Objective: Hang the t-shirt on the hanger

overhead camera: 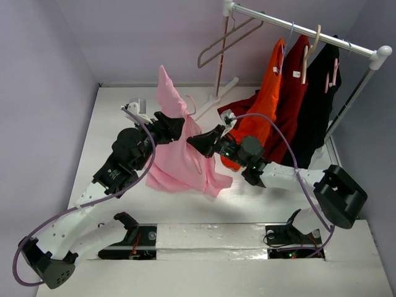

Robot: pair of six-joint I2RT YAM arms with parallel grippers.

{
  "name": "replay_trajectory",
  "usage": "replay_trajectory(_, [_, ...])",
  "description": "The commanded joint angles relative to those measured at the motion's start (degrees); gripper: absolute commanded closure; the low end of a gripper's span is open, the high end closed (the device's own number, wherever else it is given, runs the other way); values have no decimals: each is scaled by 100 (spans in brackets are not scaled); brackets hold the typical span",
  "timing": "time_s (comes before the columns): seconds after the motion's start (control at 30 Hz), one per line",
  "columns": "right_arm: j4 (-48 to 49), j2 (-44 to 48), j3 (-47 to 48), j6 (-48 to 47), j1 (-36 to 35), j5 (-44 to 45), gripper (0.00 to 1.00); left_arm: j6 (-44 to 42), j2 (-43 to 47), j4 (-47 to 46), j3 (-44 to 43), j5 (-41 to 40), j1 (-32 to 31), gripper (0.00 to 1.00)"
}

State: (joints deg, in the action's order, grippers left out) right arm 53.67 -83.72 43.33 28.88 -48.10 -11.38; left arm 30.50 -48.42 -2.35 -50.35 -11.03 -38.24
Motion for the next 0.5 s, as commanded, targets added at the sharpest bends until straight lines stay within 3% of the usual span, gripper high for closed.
replay_trajectory(0.0, [786, 304, -149, -120, -33, 4, 100, 78, -35, -353, -405, -312, -35, 42])
replay_trajectory(0.47, [566, 796, -554, -155, -33, -207, 100, 1036, -958, -1039, -731, 74, 246, 44])
